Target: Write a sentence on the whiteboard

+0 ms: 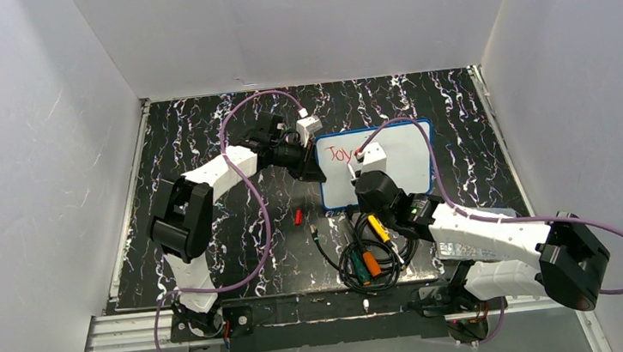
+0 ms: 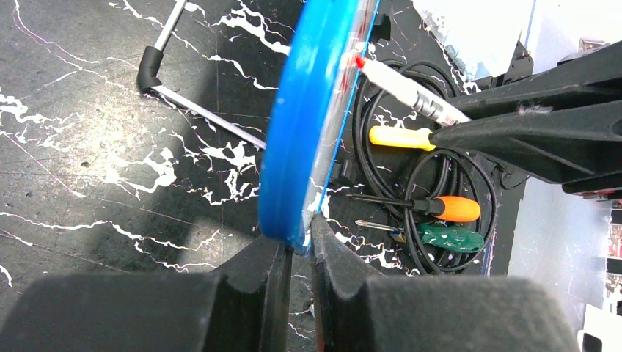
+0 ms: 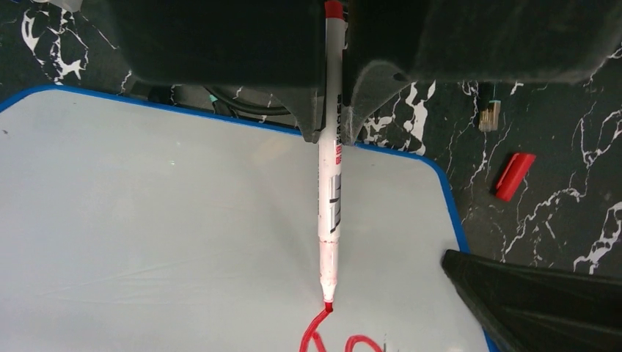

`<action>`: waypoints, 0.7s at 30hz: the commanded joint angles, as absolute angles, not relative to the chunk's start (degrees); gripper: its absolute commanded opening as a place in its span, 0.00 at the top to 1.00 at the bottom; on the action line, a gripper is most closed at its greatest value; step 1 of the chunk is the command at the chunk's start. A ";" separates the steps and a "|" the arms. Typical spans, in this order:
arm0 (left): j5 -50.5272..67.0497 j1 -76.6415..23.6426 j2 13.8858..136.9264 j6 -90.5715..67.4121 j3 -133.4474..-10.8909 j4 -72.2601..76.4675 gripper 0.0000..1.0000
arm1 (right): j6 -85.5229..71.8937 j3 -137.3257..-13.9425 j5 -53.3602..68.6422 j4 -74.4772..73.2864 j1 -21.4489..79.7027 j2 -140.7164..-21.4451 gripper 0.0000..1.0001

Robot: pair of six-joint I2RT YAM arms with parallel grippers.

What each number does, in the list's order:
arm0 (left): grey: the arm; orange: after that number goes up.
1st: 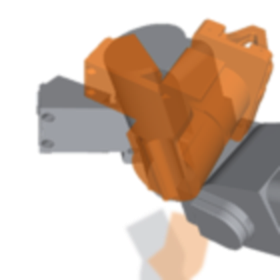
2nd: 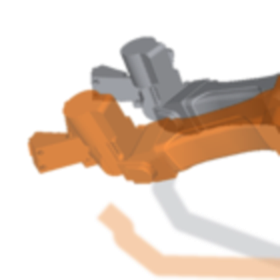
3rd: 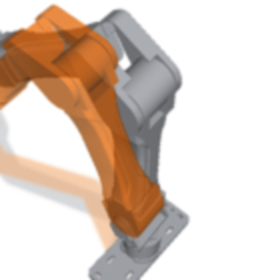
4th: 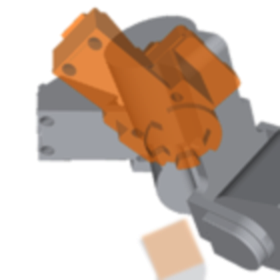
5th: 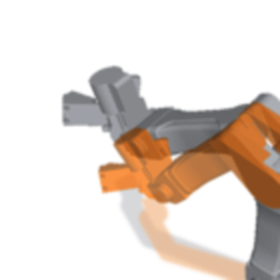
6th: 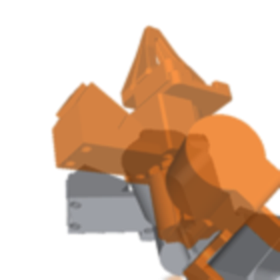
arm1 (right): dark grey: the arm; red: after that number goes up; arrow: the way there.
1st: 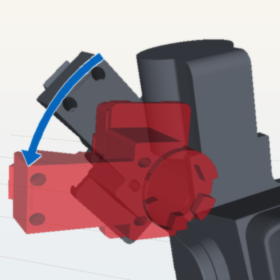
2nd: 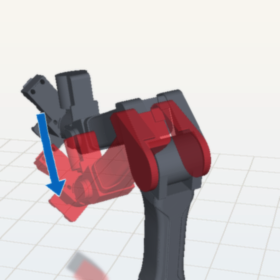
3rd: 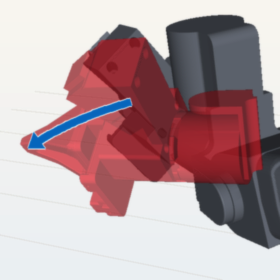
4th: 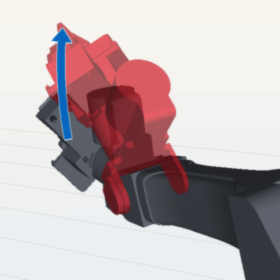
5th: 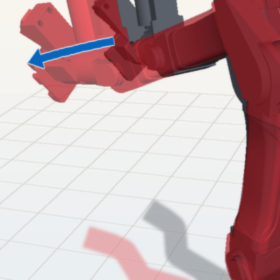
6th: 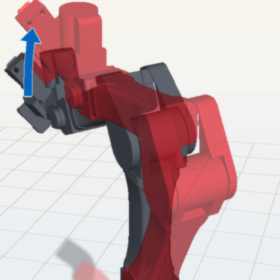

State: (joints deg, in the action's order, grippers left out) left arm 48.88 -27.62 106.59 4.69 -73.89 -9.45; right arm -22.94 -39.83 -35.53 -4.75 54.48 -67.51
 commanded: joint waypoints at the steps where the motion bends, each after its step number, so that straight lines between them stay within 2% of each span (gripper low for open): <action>1: 47.90 -27.95 103.36 6.31 -74.98 -11.78 1.00 | -23.12 -38.24 -31.16 -2.78 54.39 -67.23 0.99; 21: 47.81 -27.99 103.45 7.85 -75.51 -13.61 1.00 | -22.28 -39.92 -31.12 -2.89 54.40 -64.20 0.99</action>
State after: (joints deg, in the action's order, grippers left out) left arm 48.88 -27.62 106.41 5.54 -74.02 -10.22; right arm -22.52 -38.72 -29.65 -3.75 54.50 -66.37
